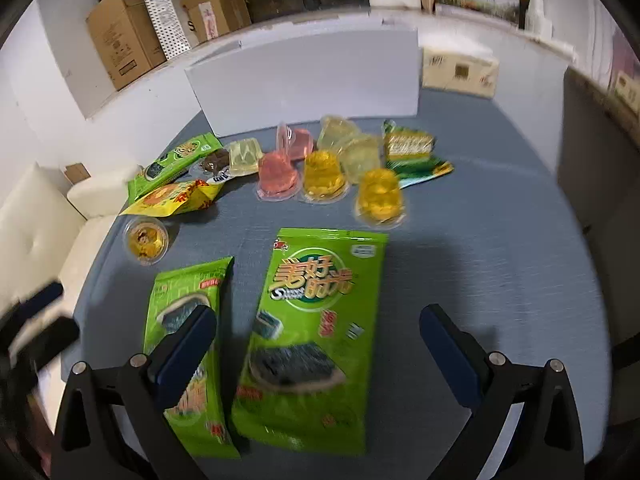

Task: Organize snacks
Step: 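Grasp the green seaweed packet with the right gripper while the left gripper grasps another, then lower both green seaweed packets into the white box and open both grippers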

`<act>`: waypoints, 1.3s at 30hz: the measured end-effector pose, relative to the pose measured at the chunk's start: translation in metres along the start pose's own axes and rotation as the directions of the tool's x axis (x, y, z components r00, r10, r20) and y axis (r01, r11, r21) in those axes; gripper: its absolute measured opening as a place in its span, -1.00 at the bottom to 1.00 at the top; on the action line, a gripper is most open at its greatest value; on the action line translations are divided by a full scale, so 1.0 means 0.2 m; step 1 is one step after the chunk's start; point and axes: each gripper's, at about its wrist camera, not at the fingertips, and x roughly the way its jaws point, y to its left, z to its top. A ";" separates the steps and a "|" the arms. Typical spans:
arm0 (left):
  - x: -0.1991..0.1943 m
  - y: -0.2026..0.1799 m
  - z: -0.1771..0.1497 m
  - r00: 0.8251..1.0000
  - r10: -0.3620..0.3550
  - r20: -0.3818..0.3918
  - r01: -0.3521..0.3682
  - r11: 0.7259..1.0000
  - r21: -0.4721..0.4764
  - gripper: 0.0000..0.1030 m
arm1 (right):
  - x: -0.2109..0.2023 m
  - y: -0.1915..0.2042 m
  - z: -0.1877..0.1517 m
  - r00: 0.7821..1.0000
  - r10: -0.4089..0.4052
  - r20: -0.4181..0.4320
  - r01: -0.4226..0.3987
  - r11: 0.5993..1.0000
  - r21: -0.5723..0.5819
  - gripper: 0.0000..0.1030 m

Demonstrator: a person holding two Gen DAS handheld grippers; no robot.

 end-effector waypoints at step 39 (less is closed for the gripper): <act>0.29 -0.33 0.04 0.988 0.123 -0.088 -0.121 0.992 0.028 0.45 | -0.39 -0.33 -0.01 0.981 0.025 0.194 -0.042 0.995 0.086 0.37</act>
